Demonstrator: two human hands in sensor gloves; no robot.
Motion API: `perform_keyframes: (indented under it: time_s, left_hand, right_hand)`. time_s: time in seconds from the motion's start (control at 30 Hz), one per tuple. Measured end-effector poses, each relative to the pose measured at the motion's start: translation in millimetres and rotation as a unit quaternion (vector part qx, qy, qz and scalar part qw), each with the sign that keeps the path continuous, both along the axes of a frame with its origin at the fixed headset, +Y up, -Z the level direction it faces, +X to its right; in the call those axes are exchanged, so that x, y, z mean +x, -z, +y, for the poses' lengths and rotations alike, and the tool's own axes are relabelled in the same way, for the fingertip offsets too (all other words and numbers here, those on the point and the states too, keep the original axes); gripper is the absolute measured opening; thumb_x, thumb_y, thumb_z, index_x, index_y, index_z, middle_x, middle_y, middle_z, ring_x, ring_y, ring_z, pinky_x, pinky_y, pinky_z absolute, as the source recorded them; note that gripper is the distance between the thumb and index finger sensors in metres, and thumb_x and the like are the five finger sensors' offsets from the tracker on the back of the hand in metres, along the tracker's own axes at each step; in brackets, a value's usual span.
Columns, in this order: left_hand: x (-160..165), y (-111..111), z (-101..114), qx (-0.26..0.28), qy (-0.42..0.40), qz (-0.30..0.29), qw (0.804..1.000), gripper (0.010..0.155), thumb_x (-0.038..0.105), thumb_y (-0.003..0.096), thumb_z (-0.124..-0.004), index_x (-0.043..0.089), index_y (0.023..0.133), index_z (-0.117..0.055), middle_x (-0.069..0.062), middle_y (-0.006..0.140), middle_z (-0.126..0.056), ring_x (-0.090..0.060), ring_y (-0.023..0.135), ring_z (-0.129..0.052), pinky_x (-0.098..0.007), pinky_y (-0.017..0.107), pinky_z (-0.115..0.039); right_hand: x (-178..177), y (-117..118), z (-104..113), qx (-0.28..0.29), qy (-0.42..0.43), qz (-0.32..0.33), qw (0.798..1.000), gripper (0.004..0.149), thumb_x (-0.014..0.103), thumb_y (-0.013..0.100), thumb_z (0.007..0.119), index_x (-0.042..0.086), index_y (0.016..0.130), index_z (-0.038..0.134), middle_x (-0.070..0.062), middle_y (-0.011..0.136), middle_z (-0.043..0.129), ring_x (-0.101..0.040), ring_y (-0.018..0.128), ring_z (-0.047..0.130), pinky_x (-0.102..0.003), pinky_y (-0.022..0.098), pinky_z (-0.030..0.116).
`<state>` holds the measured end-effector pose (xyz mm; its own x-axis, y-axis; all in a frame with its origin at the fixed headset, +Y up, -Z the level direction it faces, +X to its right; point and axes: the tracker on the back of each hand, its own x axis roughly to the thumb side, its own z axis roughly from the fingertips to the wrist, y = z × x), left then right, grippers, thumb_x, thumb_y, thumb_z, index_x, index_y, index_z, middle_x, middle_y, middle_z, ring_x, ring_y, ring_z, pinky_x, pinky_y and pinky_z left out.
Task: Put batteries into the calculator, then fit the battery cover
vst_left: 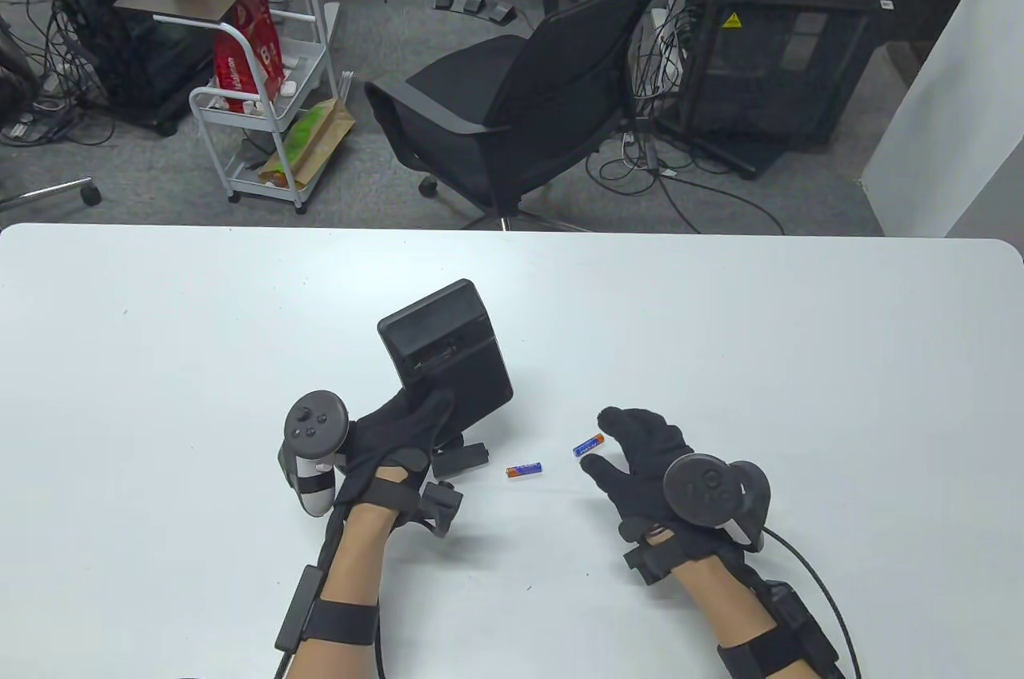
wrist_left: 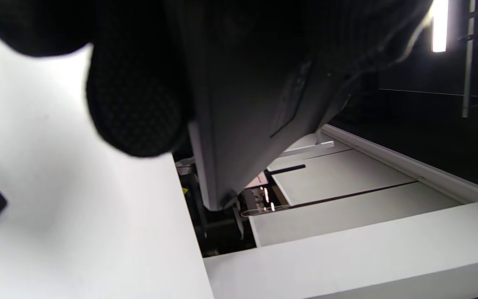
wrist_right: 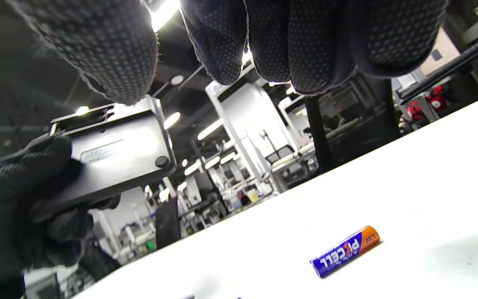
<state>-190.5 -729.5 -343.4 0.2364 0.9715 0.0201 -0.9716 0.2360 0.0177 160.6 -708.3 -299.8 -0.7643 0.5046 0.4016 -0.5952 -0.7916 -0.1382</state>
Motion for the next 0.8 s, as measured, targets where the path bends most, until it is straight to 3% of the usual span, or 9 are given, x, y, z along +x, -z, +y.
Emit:
perform_keyframes:
  time_s: [0.2,0.4,0.6,0.8]
  left_hand:
    - [-9,-1,3,-0.003,0.024,0.042,0.999,0.061,0.056,0.0386,-0.081,0.014,0.082,-0.087,-0.013,0.075,-0.095,-0.026,0.038,-0.109,-0.046,0.035,-0.086]
    - [-17,-3,8,0.0,0.051,0.072,0.996,0.06,0.055,0.0375,-0.083,0.014,0.081,-0.088,-0.014,0.074,-0.095,-0.027,0.036,-0.109,-0.046,0.034,-0.086]
    - [-23,-5,11,-0.002,0.073,0.093,0.993,0.06,0.055,0.0368,-0.084,0.013,0.081,-0.089,-0.014,0.072,-0.096,-0.027,0.035,-0.109,-0.046,0.034,-0.086]
    - [-24,-5,11,-0.004,0.072,0.098,0.993,0.06,0.055,0.0368,-0.085,0.013,0.08,-0.09,-0.014,0.072,-0.097,-0.026,0.034,-0.11,-0.046,0.034,-0.086]
  right_hand:
    - [-33,2,1,0.012,-0.132,0.036,0.991,0.062,0.04,0.044,0.091,0.009,0.094,0.073,-0.024,0.094,0.064,-0.048,0.073,0.076,-0.058,0.048,0.071]
    - [-69,5,-6,0.01,-0.201,0.066,0.977,0.06,0.038,0.043,0.091,0.008,0.093,0.074,-0.024,0.092,0.067,-0.047,0.071,0.078,-0.058,0.047,0.072]
    - [-98,9,-9,0.023,-0.293,0.074,0.953,0.058,0.036,0.043,0.093,0.008,0.091,0.077,-0.023,0.09,0.07,-0.046,0.069,0.08,-0.057,0.048,0.072]
    - [-123,17,-18,-0.005,-0.363,0.084,0.928,0.055,0.034,0.043,0.093,0.009,0.09,0.079,-0.022,0.089,0.072,-0.045,0.068,0.081,-0.058,0.048,0.072]
